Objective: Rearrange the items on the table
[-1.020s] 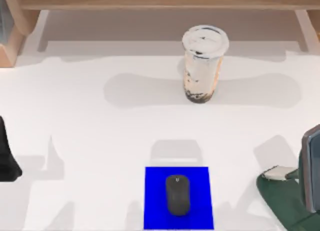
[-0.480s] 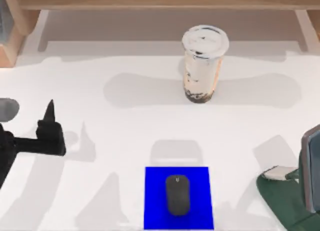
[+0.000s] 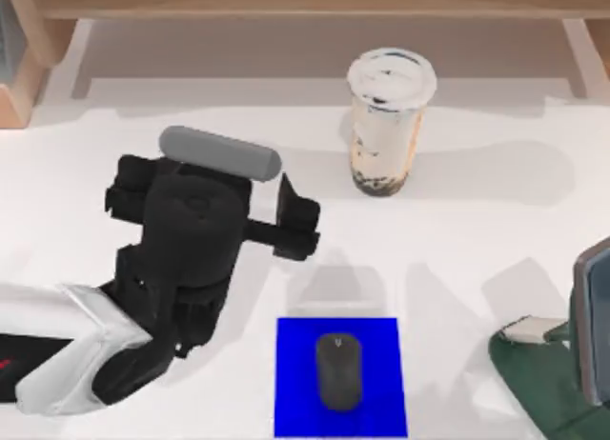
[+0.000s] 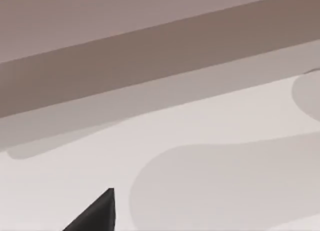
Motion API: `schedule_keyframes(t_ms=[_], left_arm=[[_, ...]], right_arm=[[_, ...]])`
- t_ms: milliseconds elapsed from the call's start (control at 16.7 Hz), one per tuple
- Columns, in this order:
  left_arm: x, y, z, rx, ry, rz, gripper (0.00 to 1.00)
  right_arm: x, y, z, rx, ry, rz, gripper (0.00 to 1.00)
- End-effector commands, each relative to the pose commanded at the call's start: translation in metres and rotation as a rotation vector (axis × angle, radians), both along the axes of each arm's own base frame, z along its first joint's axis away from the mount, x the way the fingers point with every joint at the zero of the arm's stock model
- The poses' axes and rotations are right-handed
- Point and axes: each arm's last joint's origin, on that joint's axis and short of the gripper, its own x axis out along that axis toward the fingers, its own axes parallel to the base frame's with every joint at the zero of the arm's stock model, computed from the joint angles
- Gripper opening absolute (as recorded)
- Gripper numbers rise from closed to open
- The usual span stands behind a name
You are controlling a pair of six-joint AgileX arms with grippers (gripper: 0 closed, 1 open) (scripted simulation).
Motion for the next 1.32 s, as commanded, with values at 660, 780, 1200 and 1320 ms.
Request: schedule_keyframes(t_ms=[660,780,1200,1320], left_arm=[[0.056,-0.159,-0.078,-0.161,-0.242,0.083,1.0],[0.067,-0.165,-0.085,-0.192,-0.275,0.12,1.0],[0.073,-0.168,-0.089,-0.209,-0.292,0.14,1.0],[0.078,-0.167,-0.089,-0.21,-0.293,0.145,1.0]], right_arm=[[0.0,0.0,0.0,0.0,0.0,0.0,1.0],[0.0,0.0,0.0,0.0,0.0,0.0,1.0],[0.0,0.0,0.0,0.0,0.0,0.0,1.0],[0.0,0.0,0.0,0.0,0.0,0.0,1.0]])
